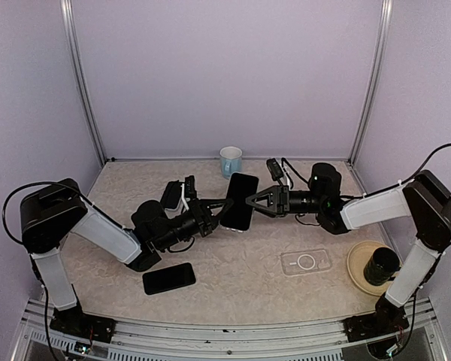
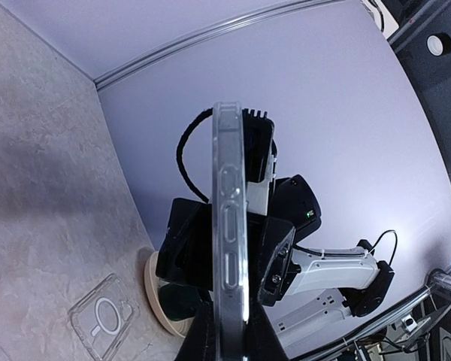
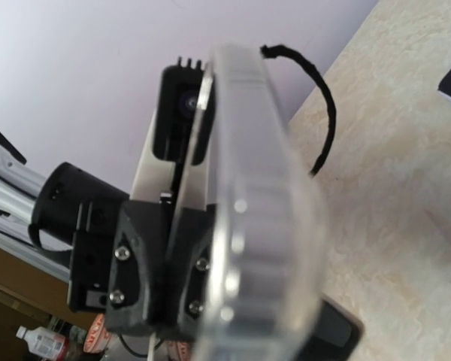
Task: Put the phone into the phone case
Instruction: Pass from the left arm to the right
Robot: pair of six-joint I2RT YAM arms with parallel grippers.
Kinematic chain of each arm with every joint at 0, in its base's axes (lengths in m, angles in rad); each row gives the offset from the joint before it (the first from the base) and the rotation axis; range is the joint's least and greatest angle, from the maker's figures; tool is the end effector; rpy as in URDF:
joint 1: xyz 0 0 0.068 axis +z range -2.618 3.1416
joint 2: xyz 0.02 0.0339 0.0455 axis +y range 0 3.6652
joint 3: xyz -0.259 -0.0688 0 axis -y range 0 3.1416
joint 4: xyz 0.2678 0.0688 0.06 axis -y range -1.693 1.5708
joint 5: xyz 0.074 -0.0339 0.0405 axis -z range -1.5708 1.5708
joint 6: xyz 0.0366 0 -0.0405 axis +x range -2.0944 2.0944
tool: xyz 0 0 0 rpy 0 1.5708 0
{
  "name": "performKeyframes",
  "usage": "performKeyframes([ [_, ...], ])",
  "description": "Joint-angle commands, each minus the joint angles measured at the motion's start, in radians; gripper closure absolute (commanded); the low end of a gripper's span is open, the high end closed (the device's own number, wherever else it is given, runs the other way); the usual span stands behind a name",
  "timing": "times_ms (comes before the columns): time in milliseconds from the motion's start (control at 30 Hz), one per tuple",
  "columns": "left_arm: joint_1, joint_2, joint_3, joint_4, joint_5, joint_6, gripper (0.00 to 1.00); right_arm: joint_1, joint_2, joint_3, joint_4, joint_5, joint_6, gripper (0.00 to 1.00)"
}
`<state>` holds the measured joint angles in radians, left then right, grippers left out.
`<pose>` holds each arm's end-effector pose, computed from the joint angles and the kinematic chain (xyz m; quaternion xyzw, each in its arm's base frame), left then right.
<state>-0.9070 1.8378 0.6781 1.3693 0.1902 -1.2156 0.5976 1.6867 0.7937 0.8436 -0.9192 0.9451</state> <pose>0.2150 -0.2862 0.1647 -0.0233 0.6303 -0.7046 0.3252 0.2818 0.2270 0.1950 -0.1890 0.6923 0.6611 0.2190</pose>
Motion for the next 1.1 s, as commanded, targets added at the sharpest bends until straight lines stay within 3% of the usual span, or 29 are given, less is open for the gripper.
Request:
performKeyframes([
  [0, -0.011, -0.001, 0.001, 0.112, -0.023, -0.004, 1.00, 0.018, 0.012, 0.020, -0.001, 0.008, -0.003, 0.52],
  [400, -0.020, 0.000, -0.019, 0.119, -0.068, -0.012, 1.00, 0.022, 0.026, 0.033, 0.056, 0.015, 0.035, 0.59],
  [500, -0.019, 0.004, -0.020, 0.116, -0.070, -0.012, 1.00, 0.025, 0.039, 0.046, 0.061, 0.007, 0.047, 0.71],
  [633, -0.019, 0.006, -0.024, 0.108, -0.080, -0.006, 0.96, 0.028, 0.059, 0.048, 0.083, -0.008, 0.076, 0.97],
  [700, -0.019, 0.005, -0.025, 0.109, -0.084, 0.000, 0.93, 0.030, 0.070, 0.047, 0.107, -0.018, 0.100, 1.00],
  [767, -0.019, 0.006, -0.025, 0.107, -0.083, 0.003, 0.87, 0.029, 0.079, 0.046, 0.134, -0.029, 0.123, 1.00],
  [933, -0.007, -0.001, -0.038, 0.101, -0.065, 0.002, 0.50, 0.030, 0.085, 0.070, 0.126, -0.049, 0.131, 1.00],
  [1067, 0.029, -0.035, -0.067, 0.057, -0.042, 0.010, 0.30, 0.020, 0.086, 0.117, 0.014, -0.065, 0.087, 1.00],
])
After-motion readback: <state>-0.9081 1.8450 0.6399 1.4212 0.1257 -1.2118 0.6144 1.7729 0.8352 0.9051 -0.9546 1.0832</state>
